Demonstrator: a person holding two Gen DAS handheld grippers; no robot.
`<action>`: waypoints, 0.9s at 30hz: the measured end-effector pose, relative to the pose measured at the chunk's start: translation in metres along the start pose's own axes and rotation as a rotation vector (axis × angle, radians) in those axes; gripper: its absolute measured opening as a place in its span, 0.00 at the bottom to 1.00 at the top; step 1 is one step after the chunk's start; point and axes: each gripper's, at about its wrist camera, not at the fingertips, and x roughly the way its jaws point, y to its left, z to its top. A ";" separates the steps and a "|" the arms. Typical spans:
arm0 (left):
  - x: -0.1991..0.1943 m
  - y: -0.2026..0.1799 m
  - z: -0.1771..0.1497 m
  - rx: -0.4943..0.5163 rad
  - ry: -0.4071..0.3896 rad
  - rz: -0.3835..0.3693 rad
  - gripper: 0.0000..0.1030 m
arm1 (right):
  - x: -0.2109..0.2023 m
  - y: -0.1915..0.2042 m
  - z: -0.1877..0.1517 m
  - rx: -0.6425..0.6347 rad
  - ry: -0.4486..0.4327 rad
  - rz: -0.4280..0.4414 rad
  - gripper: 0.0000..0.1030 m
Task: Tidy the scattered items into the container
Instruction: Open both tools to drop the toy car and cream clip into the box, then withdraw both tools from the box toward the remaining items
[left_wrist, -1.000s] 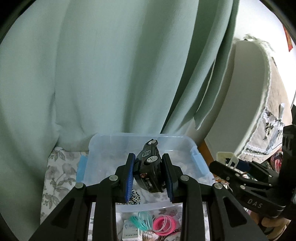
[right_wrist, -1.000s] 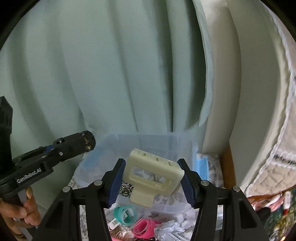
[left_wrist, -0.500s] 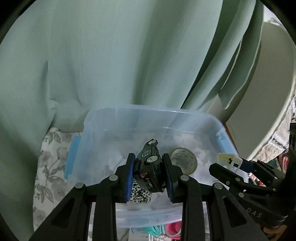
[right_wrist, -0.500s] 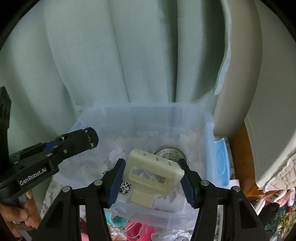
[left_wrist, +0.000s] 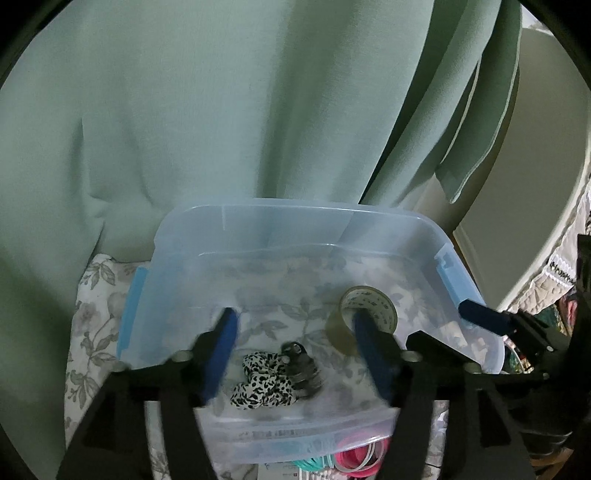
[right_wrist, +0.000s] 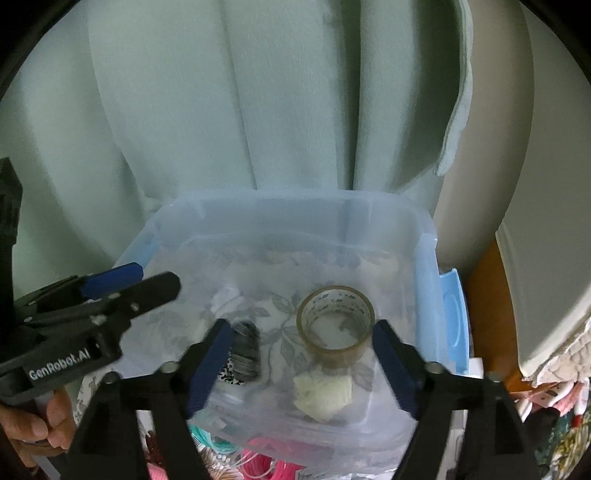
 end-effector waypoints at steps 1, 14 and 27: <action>-0.001 -0.001 0.000 0.001 -0.003 0.002 0.74 | -0.003 0.000 -0.001 -0.006 -0.004 -0.003 0.86; -0.031 0.010 -0.020 -0.036 -0.055 0.006 0.89 | -0.056 -0.012 -0.029 0.061 -0.062 0.017 1.00; -0.065 0.013 -0.083 -0.139 -0.127 -0.056 0.98 | -0.092 -0.004 -0.124 0.140 -0.102 0.057 1.00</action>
